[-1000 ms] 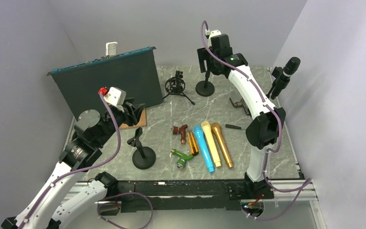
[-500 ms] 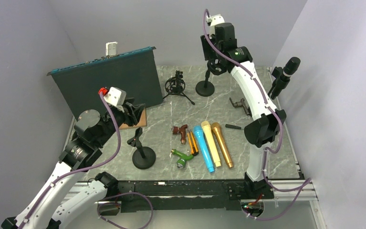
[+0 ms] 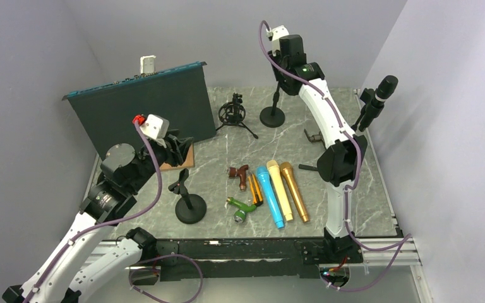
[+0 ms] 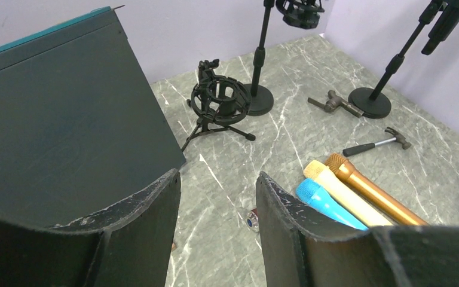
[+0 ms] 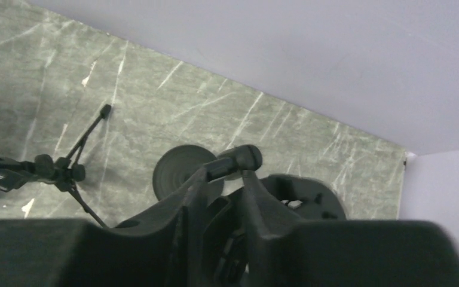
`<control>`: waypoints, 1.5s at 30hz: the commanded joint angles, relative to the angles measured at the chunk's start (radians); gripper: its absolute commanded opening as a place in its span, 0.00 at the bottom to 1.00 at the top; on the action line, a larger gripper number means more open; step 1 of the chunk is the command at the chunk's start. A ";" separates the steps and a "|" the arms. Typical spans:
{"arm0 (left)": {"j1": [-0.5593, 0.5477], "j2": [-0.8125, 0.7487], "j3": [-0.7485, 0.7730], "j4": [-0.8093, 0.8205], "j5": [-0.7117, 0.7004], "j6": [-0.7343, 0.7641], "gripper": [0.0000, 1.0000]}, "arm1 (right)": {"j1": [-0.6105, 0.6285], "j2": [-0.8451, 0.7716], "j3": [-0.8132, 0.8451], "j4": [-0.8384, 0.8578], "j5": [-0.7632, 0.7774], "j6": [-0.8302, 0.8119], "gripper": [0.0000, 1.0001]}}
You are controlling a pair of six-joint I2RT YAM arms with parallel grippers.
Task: Remove the microphone from the stand
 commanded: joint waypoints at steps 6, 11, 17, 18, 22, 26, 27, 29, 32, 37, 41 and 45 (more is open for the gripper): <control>-0.004 0.003 0.021 0.023 0.000 -0.006 0.54 | -0.004 0.055 -0.023 -0.083 -0.059 -0.086 0.17; -0.004 0.006 0.021 0.023 0.009 -0.009 0.54 | -0.007 0.061 -0.064 -0.127 -0.107 -0.077 0.16; -0.004 0.006 0.021 0.024 0.007 -0.007 0.54 | -0.013 0.101 -0.092 -0.169 -0.151 -0.065 0.13; -0.004 0.006 0.022 0.023 0.007 -0.007 0.54 | -0.015 0.109 -0.094 -0.182 -0.154 -0.066 0.12; -0.004 0.005 0.023 0.022 0.007 -0.008 0.54 | -0.015 0.131 -0.124 -0.223 -0.158 -0.066 0.09; -0.004 0.009 0.024 0.022 0.015 -0.010 0.54 | -0.016 0.128 -0.170 -0.267 -0.170 -0.054 0.09; -0.004 0.011 0.024 0.022 0.015 -0.011 0.54 | -0.015 0.123 -0.187 -0.268 -0.169 -0.052 0.09; -0.004 0.010 0.024 0.022 0.015 -0.012 0.54 | -0.014 0.112 -0.224 -0.232 -0.161 -0.051 0.11; -0.003 0.013 0.023 0.024 0.015 -0.013 0.54 | -0.016 0.133 -0.216 -0.197 -0.157 -0.054 0.12; -0.004 0.017 0.022 0.022 0.006 -0.009 0.54 | -0.018 0.192 -0.122 -0.227 -0.168 -0.037 0.21; -0.004 0.022 0.023 0.023 0.012 -0.010 0.54 | -0.017 0.123 -0.123 -0.191 -0.154 -0.018 0.43; -0.004 0.029 0.024 0.022 0.015 -0.011 0.54 | -0.019 0.011 -0.149 -0.133 -0.142 0.011 0.72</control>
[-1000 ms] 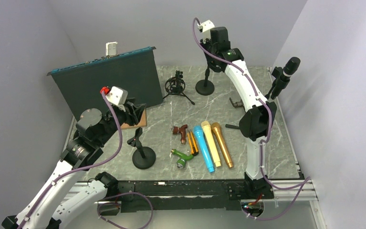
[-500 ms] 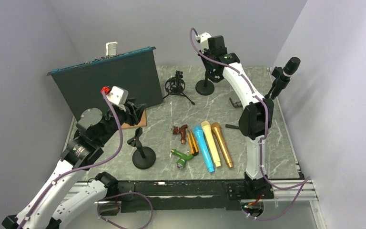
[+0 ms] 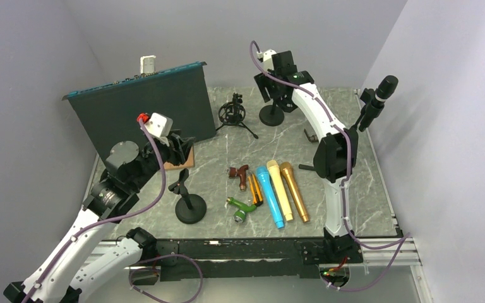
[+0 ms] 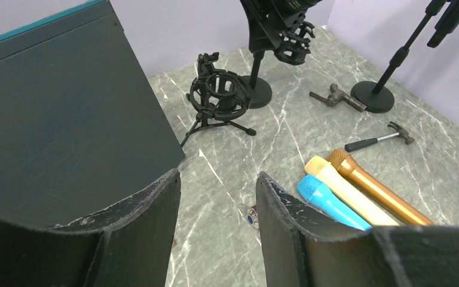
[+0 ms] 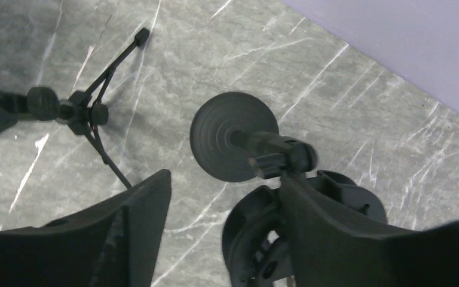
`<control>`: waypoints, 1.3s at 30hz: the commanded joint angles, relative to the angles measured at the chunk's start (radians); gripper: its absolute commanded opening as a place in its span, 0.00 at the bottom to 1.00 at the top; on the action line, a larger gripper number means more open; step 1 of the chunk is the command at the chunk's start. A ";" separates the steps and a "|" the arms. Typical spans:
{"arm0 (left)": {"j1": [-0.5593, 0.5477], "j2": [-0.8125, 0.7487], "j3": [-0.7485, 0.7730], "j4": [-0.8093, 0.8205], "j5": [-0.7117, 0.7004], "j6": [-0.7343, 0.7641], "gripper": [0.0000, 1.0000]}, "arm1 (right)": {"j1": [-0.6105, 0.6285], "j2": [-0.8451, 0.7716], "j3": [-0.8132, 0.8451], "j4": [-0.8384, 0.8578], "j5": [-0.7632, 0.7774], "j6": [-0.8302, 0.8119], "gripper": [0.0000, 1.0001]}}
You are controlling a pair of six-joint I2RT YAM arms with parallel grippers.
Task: Remove the microphone from the stand
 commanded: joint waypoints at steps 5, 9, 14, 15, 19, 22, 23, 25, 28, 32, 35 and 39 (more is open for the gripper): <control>-0.004 0.012 0.026 0.017 0.014 -0.011 0.53 | -0.011 -0.183 -0.061 -0.086 0.026 0.087 0.87; -0.004 0.011 0.027 0.016 0.014 -0.011 0.53 | -0.009 -0.301 -0.126 -0.043 0.037 0.129 0.97; -0.004 0.016 0.026 0.017 0.014 -0.013 0.53 | -0.008 -0.444 -0.228 0.007 0.077 0.184 1.00; -0.004 0.019 0.027 0.015 0.014 -0.013 0.53 | -0.007 -0.485 -0.256 0.015 0.104 0.196 1.00; -0.003 0.025 0.032 0.010 0.014 -0.013 0.52 | -0.008 -0.688 -0.522 0.182 0.162 0.183 1.00; -0.003 0.025 0.029 0.014 0.014 -0.017 0.52 | -0.008 -0.831 -0.712 0.310 0.269 0.175 1.00; -0.004 0.027 0.029 0.014 0.014 -0.018 0.52 | -0.009 -0.880 -0.775 0.339 0.317 0.184 1.00; -0.004 0.032 0.032 0.011 0.024 -0.019 0.52 | -0.010 -0.978 -0.883 0.418 0.409 0.196 1.00; -0.004 0.033 0.033 0.010 0.031 -0.022 0.52 | -0.010 -1.126 -1.020 0.519 0.548 0.198 1.00; -0.004 0.023 0.031 0.013 0.041 -0.027 0.52 | -0.018 -1.237 -1.111 0.575 0.723 0.198 1.00; -0.004 0.014 0.030 0.016 0.045 -0.030 0.52 | -0.046 -1.225 -1.086 0.530 0.811 0.213 1.00; -0.006 0.004 0.029 0.017 0.049 -0.034 0.52 | -0.092 -1.179 -1.022 0.439 0.882 0.263 1.00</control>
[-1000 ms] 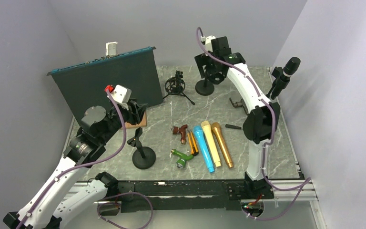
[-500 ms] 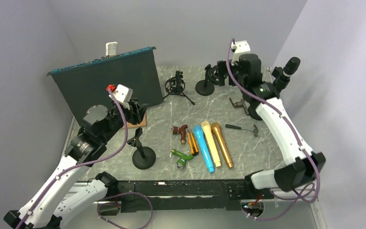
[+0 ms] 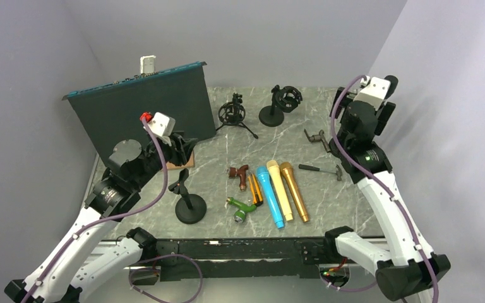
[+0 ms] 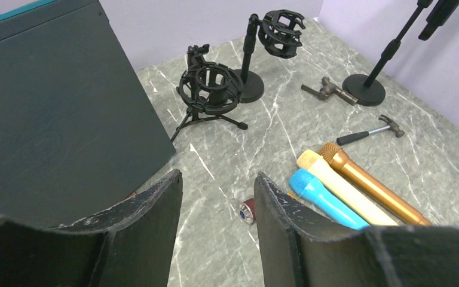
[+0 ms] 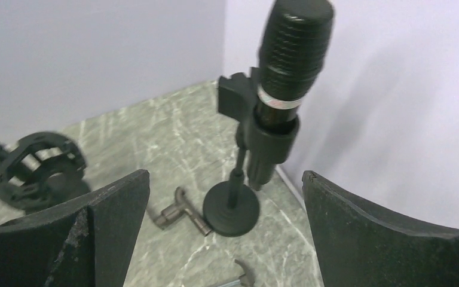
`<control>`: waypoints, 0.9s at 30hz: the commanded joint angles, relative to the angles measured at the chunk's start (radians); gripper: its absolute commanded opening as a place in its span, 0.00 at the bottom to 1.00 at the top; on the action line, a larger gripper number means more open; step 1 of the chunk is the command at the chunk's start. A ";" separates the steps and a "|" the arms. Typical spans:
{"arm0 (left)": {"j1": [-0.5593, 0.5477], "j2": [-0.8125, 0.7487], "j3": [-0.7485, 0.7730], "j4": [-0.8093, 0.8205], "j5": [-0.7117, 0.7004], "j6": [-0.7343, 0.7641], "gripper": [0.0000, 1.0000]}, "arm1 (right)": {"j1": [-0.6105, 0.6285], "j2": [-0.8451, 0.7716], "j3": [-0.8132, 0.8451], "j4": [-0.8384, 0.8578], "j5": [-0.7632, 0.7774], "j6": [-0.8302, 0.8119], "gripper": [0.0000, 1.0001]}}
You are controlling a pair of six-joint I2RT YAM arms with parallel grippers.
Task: Remove the microphone from the stand
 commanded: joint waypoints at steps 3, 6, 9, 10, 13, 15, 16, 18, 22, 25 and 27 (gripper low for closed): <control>-0.007 -0.022 0.030 0.025 0.027 -0.021 0.52 | -0.107 0.064 0.077 -0.064 0.140 0.091 1.00; -0.009 -0.021 0.031 0.025 0.038 -0.024 0.52 | -0.215 0.083 0.071 -0.076 0.048 0.132 0.99; -0.011 -0.022 0.029 0.029 0.045 -0.023 0.52 | -0.290 0.090 0.065 -0.069 -0.041 0.176 0.99; -0.012 -0.019 0.030 0.027 0.033 -0.022 0.52 | -0.310 0.087 0.064 -0.063 -0.059 0.187 0.99; -0.014 -0.010 0.035 0.022 0.048 -0.026 0.52 | -0.335 0.079 0.044 -0.003 -0.073 0.185 0.99; -0.019 -0.012 0.036 0.026 0.069 -0.027 0.52 | -0.351 0.073 0.019 0.071 -0.096 0.163 0.99; -0.019 -0.013 0.036 0.027 0.073 -0.026 0.52 | -0.355 0.071 0.002 0.108 -0.108 0.149 0.99; -0.021 -0.016 0.036 0.024 0.062 -0.023 0.52 | -0.366 0.070 -0.018 0.177 -0.146 0.124 0.98; -0.021 -0.019 0.037 0.022 0.042 -0.015 0.52 | -0.374 0.094 -0.025 0.264 -0.201 0.083 0.90; -0.021 -0.017 0.038 0.019 0.041 -0.013 0.52 | -0.381 0.145 0.006 0.267 -0.206 0.077 0.85; -0.021 -0.015 0.037 0.020 0.045 -0.015 0.52 | -0.386 0.164 0.026 0.254 -0.201 0.075 0.83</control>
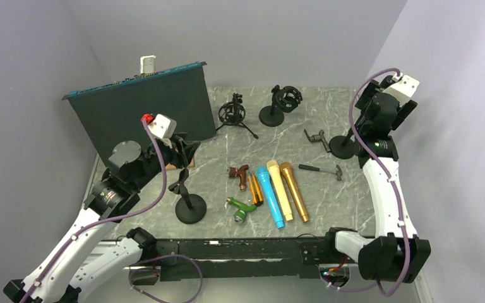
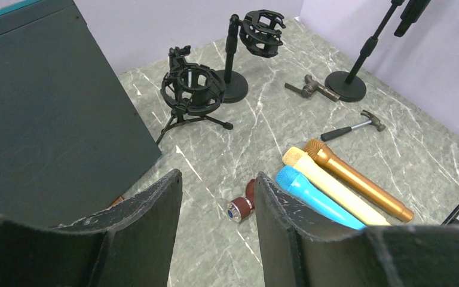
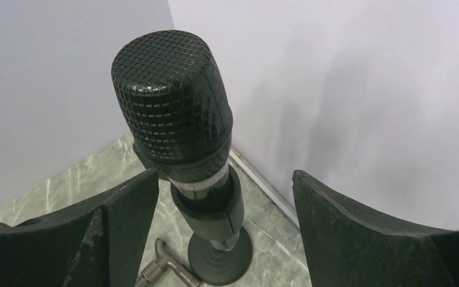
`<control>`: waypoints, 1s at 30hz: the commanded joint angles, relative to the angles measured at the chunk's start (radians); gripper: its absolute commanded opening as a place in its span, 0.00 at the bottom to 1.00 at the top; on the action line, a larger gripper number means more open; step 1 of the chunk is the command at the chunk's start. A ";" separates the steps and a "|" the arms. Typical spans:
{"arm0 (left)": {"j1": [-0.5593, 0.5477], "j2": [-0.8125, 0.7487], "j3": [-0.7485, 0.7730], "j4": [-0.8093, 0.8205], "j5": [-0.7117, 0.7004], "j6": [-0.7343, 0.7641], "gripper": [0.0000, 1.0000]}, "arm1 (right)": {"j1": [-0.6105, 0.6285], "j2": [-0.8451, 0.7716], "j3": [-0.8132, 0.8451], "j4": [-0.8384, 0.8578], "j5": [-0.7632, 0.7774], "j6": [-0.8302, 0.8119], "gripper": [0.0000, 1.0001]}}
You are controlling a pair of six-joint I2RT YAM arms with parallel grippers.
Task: Remove the microphone from the stand
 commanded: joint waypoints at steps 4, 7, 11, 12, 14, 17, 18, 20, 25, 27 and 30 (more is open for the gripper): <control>-0.005 0.009 0.036 0.021 0.003 -0.001 0.52 | -0.028 0.037 0.019 0.113 -0.035 -0.024 0.79; -0.005 0.022 0.036 0.020 -0.006 0.002 0.52 | -0.036 0.039 0.004 0.129 -0.048 -0.019 0.75; -0.005 0.026 0.035 0.020 -0.001 0.004 0.52 | -0.040 0.044 -0.011 0.160 -0.070 -0.034 0.62; -0.005 0.025 0.034 0.020 -0.005 0.004 0.52 | -0.042 0.046 -0.012 0.162 -0.073 -0.037 0.58; -0.005 0.030 0.036 0.018 -0.009 0.006 0.52 | -0.044 0.051 -0.008 0.164 -0.084 -0.044 0.50; -0.005 0.036 0.036 0.019 -0.004 0.003 0.52 | -0.049 0.062 0.010 0.149 -0.101 -0.051 0.32; -0.004 0.036 0.035 0.019 -0.001 0.003 0.52 | -0.049 0.061 0.012 0.148 -0.113 -0.052 0.26; -0.004 0.043 0.035 0.021 0.001 0.001 0.52 | -0.050 0.050 0.007 0.157 -0.139 -0.057 0.18; -0.004 0.052 0.035 0.020 0.002 0.000 0.52 | -0.049 0.014 0.002 0.188 -0.191 -0.077 0.00; -0.004 0.054 0.033 0.021 0.006 -0.002 0.52 | -0.050 0.008 0.026 0.184 -0.180 -0.082 0.00; -0.005 0.061 0.034 0.020 0.003 -0.002 0.52 | -0.049 0.002 0.056 0.195 -0.162 -0.094 0.00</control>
